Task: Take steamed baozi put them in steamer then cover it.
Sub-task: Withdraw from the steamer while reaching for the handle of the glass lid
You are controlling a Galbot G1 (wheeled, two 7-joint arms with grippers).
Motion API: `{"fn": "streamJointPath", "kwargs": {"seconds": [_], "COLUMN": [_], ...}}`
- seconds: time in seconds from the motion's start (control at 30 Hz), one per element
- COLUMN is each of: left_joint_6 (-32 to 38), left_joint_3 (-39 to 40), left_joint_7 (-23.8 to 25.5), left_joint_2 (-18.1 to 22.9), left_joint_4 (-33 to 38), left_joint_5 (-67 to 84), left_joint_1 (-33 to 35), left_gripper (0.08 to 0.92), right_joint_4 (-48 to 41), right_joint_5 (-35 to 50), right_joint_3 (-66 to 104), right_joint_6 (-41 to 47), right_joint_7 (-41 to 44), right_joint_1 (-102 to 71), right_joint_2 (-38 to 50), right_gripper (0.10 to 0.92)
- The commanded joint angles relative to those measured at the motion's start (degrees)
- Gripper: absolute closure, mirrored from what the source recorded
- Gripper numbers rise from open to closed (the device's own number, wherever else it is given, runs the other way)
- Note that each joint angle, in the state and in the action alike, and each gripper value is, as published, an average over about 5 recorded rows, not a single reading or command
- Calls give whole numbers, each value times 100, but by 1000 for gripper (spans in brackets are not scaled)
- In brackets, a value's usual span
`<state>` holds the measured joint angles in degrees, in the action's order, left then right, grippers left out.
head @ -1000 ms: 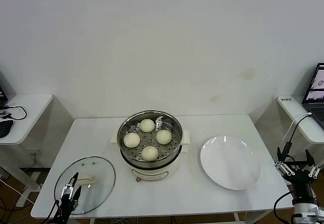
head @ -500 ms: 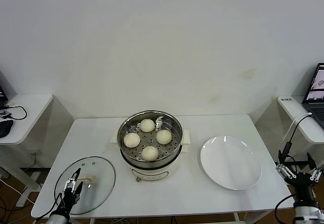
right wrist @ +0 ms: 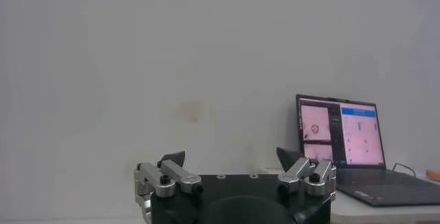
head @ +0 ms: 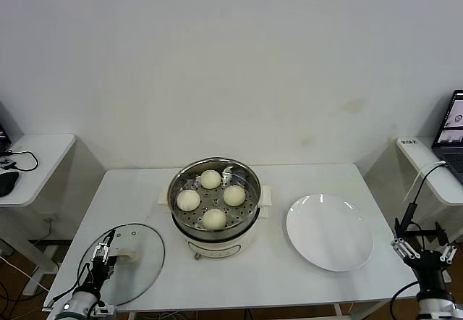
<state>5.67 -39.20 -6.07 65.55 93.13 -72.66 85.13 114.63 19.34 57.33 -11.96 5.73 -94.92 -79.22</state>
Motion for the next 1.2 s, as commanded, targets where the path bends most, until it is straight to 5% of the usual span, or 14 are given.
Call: {"fn": "streamJointPath", "kwargs": {"seconds": [0.03,0.3,0.7,1.03,1.2], "left_joint_6": [10,96,231,238,-233], "left_joint_3": [84,76,-4,-207,-482], "left_joint_7": [-75,-293,-522,-825,-713], "left_joint_2": [14,67,137,154,62], "left_joint_4": [-399,-608,-623,40,636], "left_joint_5": [77,178,194,406,618], "left_joint_1": [-444,-551,-456,-85,33], "left_gripper": [177,194,519,807,851], "right_joint_4": [20,21,8,28,60], "right_joint_5": [-14,-8,4,-15,-25], "right_joint_3": [-5,-5,-50,-170,-223], "right_joint_6": [-2,2,23,34,28], "right_joint_7": [2,3,9,20,28], "right_joint_1": [-25,-18,32,71,79], "right_joint_2": [-10,-3,21,43,75], "right_gripper": [202,203,203,203,202]}}
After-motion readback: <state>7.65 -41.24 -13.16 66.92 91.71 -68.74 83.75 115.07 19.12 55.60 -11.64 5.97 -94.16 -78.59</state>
